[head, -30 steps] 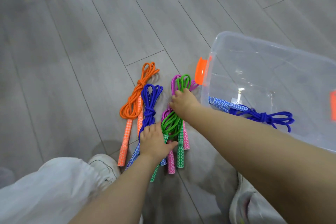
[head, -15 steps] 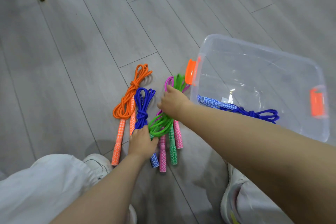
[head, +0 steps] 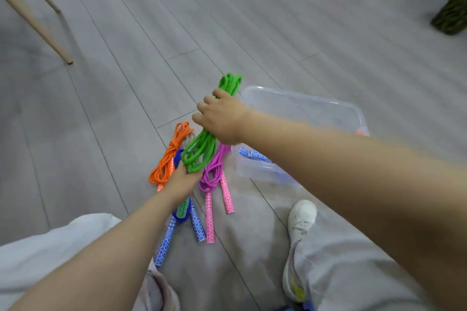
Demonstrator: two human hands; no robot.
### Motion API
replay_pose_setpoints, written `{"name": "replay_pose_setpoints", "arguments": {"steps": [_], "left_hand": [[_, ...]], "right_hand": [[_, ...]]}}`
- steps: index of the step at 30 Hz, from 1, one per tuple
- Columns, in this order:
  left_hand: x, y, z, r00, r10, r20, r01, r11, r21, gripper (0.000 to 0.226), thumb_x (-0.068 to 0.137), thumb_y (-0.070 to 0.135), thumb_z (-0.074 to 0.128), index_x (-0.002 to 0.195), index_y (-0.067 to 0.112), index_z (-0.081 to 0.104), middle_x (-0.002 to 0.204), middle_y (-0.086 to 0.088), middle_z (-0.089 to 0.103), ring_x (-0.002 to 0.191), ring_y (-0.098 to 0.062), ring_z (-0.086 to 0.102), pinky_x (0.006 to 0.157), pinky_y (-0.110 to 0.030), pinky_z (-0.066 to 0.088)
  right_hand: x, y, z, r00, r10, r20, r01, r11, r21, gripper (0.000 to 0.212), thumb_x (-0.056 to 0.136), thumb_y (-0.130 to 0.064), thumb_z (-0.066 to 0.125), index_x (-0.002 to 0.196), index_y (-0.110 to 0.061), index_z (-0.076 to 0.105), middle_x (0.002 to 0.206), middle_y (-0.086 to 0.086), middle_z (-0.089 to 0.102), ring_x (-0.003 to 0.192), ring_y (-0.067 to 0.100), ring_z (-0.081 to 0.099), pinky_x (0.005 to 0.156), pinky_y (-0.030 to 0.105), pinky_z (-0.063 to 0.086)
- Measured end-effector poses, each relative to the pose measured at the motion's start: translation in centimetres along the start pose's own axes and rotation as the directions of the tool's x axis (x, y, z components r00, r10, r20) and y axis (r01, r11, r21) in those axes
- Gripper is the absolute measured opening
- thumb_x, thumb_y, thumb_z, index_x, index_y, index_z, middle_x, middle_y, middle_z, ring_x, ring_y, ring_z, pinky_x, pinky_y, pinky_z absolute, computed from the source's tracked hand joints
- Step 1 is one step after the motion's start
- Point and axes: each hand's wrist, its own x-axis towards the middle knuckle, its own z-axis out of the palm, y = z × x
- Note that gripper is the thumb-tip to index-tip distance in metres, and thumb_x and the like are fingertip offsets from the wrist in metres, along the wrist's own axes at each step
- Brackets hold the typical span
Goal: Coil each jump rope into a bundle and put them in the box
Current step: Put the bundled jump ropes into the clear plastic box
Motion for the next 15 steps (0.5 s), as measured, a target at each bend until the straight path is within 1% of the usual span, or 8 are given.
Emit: {"name": "replay_pose_setpoints", "arguments": {"steps": [1, 4, 6, 8, 9, 11, 13, 15], "left_hand": [[0.0, 0.6, 0.0, 0.999, 0.001, 0.036, -0.002, 1.000, 0.028, 0.044, 0.088, -0.001, 0.051, 0.130, 0.011, 0.051, 0.121, -0.021, 0.061, 0.106, -0.024, 0.058, 0.093, -0.041, 0.044], [-0.4, 2.8, 0.7, 0.986, -0.008, 0.166, -0.006, 0.996, 0.085, 0.032, 0.082, 0.007, 0.050, 0.111, 0.018, 0.054, 0.102, -0.014, 0.063, 0.083, -0.012, 0.050, 0.075, -0.029, 0.043], [-0.7, 4.3, 1.9, 0.976, 0.028, 0.217, -0.042, 0.997, 0.059, 0.037, 0.085, -0.002, 0.048, 0.116, 0.018, 0.053, 0.097, -0.002, 0.059, 0.085, -0.011, 0.051, 0.072, -0.020, 0.041], [-0.7, 5.5, 3.3, 0.966, 0.088, 0.243, -0.099, 0.995, 0.034, 0.042, 0.085, 0.002, 0.053, 0.124, 0.017, 0.053, 0.113, 0.000, 0.059, 0.105, -0.014, 0.056, 0.093, -0.027, 0.045], [-0.8, 6.1, 4.2, 0.961, 0.118, 0.250, -0.132, 0.991, 0.037, 0.045, 0.082, 0.011, 0.059, 0.125, 0.022, 0.053, 0.121, 0.002, 0.058, 0.116, -0.015, 0.054, 0.104, -0.033, 0.041], [-1.1, 7.2, 5.9, 0.959, 0.168, 0.227, -0.181, 0.983, 0.039, 0.051, 0.071, 0.029, 0.063, 0.120, 0.030, 0.050, 0.122, 0.003, 0.058, 0.117, -0.017, 0.053, 0.104, -0.034, 0.040], [-1.1, 8.7, 7.6, 0.959, 0.254, 0.124, -0.256, 0.967, 0.007, 0.046, 0.073, 0.027, 0.067, 0.115, 0.023, 0.049, 0.112, -0.001, 0.059, 0.105, -0.017, 0.056, 0.088, -0.028, 0.044], [-0.8, 10.2, 9.0, 0.932, 0.362, -0.005, -0.361, 0.932, 0.033, 0.044, 0.074, 0.023, 0.071, 0.113, 0.019, 0.050, 0.112, -0.002, 0.055, 0.103, -0.016, 0.054, 0.087, -0.026, 0.044]], "right_hand": [[-1.0, 0.8, -0.6, 0.999, 0.038, 0.008, -0.038, 0.999, 0.006, 0.043, 0.087, -0.018, 0.052, 0.129, -0.014, 0.044, 0.124, 0.009, 0.051, 0.116, 0.029, 0.048, 0.099, 0.042, 0.034], [-4.2, 3.0, -2.2, 0.987, 0.159, 0.035, -0.161, 0.986, 0.041, 0.041, 0.087, -0.019, 0.053, 0.127, -0.013, 0.043, 0.125, 0.009, 0.049, 0.116, 0.028, 0.047, 0.093, 0.042, 0.037], [-6.6, 4.5, -2.7, 0.971, 0.234, 0.039, -0.237, 0.968, 0.086, 0.040, 0.089, -0.018, 0.050, 0.128, -0.012, 0.042, 0.125, 0.010, 0.049, 0.116, 0.029, 0.047, 0.089, 0.042, 0.038], [-9.2, 5.8, -3.0, 0.958, 0.283, 0.050, -0.287, 0.947, 0.142, 0.042, 0.088, -0.018, 0.050, 0.129, -0.012, 0.040, 0.125, 0.011, 0.048, 0.116, 0.030, 0.046, 0.086, 0.041, 0.038], [-10.4, 6.4, -3.1, 0.953, 0.299, 0.049, -0.303, 0.939, 0.163, 0.042, 0.088, -0.018, 0.050, 0.129, -0.012, 0.040, 0.124, 0.011, 0.047, 0.115, 0.030, 0.046, 0.085, 0.040, 0.038], [-12.6, 7.5, -3.0, 0.949, 0.314, 0.030, -0.314, 0.932, 0.184, 0.041, 0.088, -0.021, 0.050, 0.126, -0.012, 0.042, 0.122, 0.011, 0.048, 0.112, 0.031, 0.048, 0.083, 0.040, 0.039], [-14.5, 8.5, -2.8, 0.946, 0.322, 0.028, -0.321, 0.927, 0.194, 0.039, 0.086, -0.024, 0.049, 0.123, -0.012, 0.043, 0.119, 0.011, 0.049, 0.109, 0.031, 0.048, 0.081, 0.040, 0.040], [-15.9, 9.2, -2.4, 0.943, 0.331, 0.026, -0.329, 0.921, 0.211, 0.036, 0.086, -0.025, 0.048, 0.120, -0.013, 0.044, 0.117, 0.010, 0.049, 0.108, 0.030, 0.048, 0.079, 0.039, 0.038]]}}
